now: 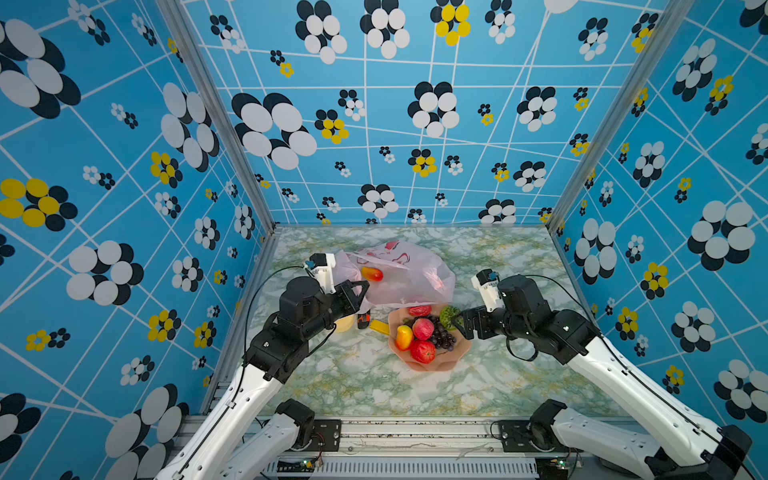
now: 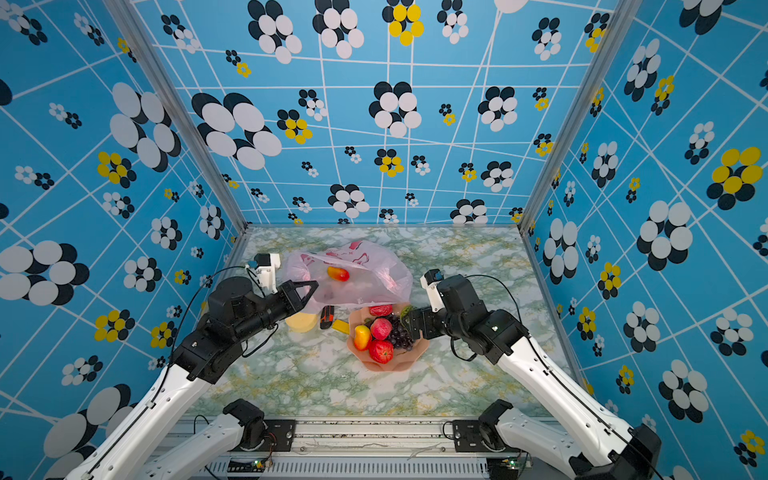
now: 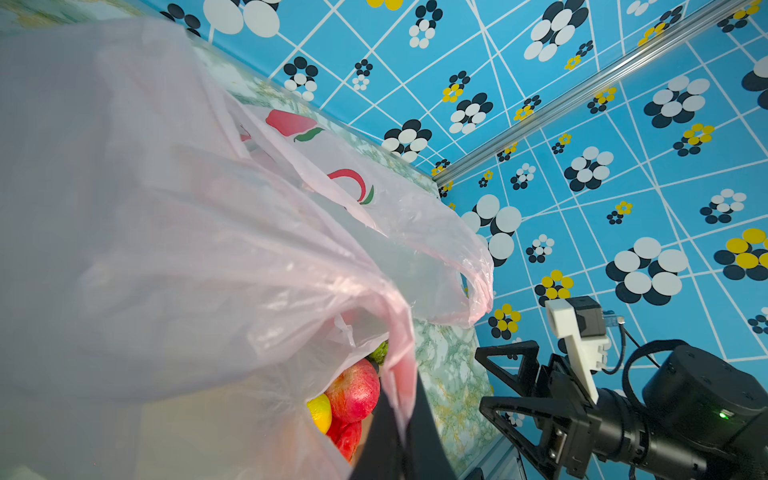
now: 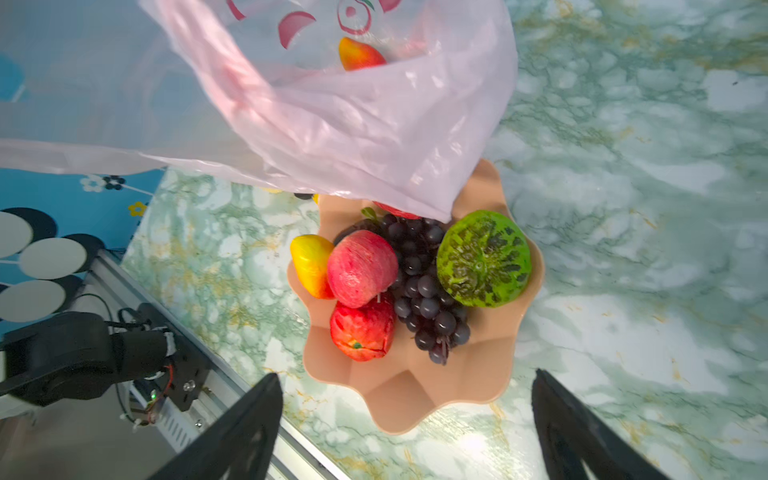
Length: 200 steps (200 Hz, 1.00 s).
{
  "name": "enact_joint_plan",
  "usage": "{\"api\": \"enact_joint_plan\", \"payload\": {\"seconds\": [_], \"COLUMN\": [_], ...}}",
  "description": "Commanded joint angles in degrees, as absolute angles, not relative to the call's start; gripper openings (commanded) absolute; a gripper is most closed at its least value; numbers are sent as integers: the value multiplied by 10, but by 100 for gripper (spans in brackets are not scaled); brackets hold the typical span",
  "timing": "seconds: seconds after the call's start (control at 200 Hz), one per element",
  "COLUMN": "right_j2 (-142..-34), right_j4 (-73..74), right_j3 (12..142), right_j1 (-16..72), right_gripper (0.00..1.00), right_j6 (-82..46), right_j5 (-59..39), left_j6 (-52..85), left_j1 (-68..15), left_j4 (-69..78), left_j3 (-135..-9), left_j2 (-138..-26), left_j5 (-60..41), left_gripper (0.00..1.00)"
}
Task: Place the fruits into the plastic bag
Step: 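Move the right gripper back over the bowl toward the green melon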
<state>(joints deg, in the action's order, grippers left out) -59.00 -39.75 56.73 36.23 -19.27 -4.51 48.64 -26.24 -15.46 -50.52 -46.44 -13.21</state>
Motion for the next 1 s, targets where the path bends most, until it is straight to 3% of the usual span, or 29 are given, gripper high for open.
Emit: {"api": "enact_joint_plan", "payload": {"seconds": [0.0, 0.485, 0.995], "right_j2": [-625, -765, -849], "right_j4": [-407, -353, -337], "right_j3": [565, 588, 623], "right_j1": [362, 363, 363], "right_gripper": [95, 99, 87], "right_j6": [-167, -198, -196], "right_j5": [-16, 49, 48], "left_j6": [482, 479, 473], "left_j1": [-269, -275, -277], "left_j4": [-163, -167, -169], "left_j3": [-519, -540, -545], "left_j2": [-464, -471, -479], "left_j5": [-128, -127, -126], "left_gripper": [0, 0, 0]}}
